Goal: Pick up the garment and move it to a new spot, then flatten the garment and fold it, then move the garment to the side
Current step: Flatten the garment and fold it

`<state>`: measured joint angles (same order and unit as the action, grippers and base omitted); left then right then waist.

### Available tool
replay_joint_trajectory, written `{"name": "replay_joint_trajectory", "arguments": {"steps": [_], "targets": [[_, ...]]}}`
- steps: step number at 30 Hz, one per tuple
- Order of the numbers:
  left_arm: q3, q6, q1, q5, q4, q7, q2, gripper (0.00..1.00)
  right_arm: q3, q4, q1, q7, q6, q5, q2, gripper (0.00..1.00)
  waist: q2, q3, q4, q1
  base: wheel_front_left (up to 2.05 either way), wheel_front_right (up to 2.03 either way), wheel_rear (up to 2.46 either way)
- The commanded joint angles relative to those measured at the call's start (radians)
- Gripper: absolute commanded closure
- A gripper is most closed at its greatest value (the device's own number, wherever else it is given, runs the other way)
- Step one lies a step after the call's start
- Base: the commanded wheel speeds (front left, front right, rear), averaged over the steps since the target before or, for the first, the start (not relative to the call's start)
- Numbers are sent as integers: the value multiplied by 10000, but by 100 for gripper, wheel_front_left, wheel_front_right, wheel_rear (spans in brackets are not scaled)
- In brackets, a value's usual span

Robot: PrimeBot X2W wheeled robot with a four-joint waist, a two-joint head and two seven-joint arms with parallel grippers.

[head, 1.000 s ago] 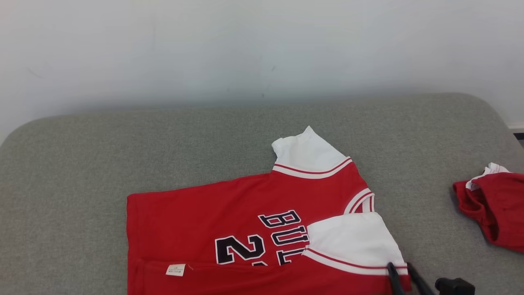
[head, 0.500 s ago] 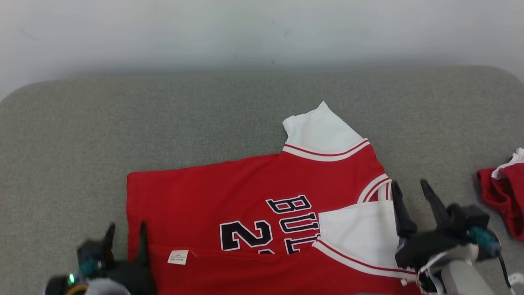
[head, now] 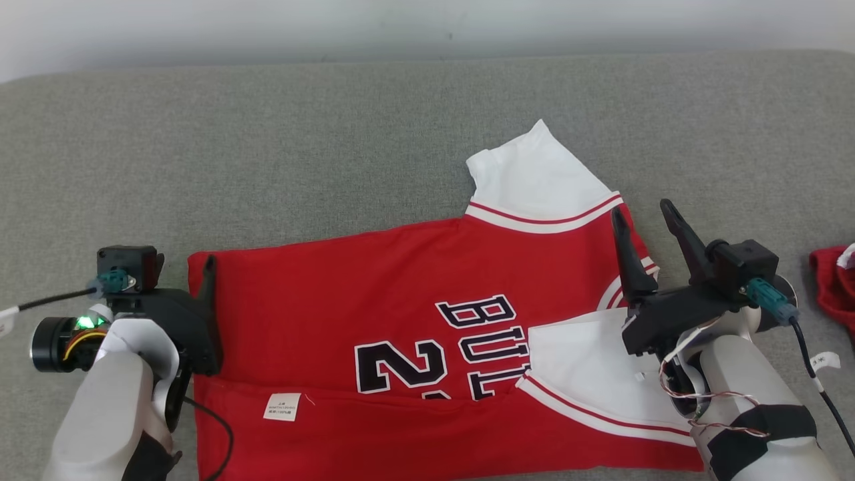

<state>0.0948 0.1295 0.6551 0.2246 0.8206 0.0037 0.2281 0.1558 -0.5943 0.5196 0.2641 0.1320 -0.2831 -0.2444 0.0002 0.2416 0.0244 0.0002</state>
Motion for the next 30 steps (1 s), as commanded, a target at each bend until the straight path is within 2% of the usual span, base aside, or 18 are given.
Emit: {"name": "replay_joint_trajectory", "arguments": {"steps": [1, 8, 17, 18, 19, 20, 21, 26, 30], "targets": [[177, 4, 127, 220, 105, 171, 63, 0, 61, -64, 154, -6, -27, -52, 20, 0, -2, 128, -19, -2, 0, 0, 0], [907, 1, 29, 1154, 305, 140, 156, 0, 89, -47, 380, -6, -27, -122, 36, 0, -2, 491, -37, -2, 0, 0, 0], [1147, -1, 270, 1406, 794, -341, 196, 0, 119, 23, 397, -6, -27, -95, -67, 0, -2, 812, -68, -2, 0, 0, 0], [1135, -3, 303, 1436, 856, -435, 185, 4, 113, 23, 396, -6, -27, -95, -79, 0, -2, 825, -60, -2, 0, 0, 0], [1150, -3, 329, 1438, 914, -516, 180, 38, 108, 5, 436, -6, -27, -107, -96, 0, -2, 838, -46, -2, 0, 0, 0], [1144, -20, 341, 1444, 971, -616, 170, 64, 97, -20, 498, -6, -27, -130, -116, 0, -2, 845, -27, -2, 0, 0, 0], [1137, -24, 371, 1469, 1030, -694, 136, 99, 91, -48, 570, -6, -27, -149, -142, 0, -2, 850, 1, -2, 0, 0, 0], [1183, -57, 597, 1428, 1110, -1315, 69, 100, 262, -272, 1145, -6, -27, -293, -352, 0, -2, 883, 263, -2, 0, 0, 0], [1392, -62, 763, 1248, 1001, -2011, -125, 100, 705, -950, 1958, -239, -27, -456, -603, 0, -2, 927, 619, -2, 0, 0, 0]]}}
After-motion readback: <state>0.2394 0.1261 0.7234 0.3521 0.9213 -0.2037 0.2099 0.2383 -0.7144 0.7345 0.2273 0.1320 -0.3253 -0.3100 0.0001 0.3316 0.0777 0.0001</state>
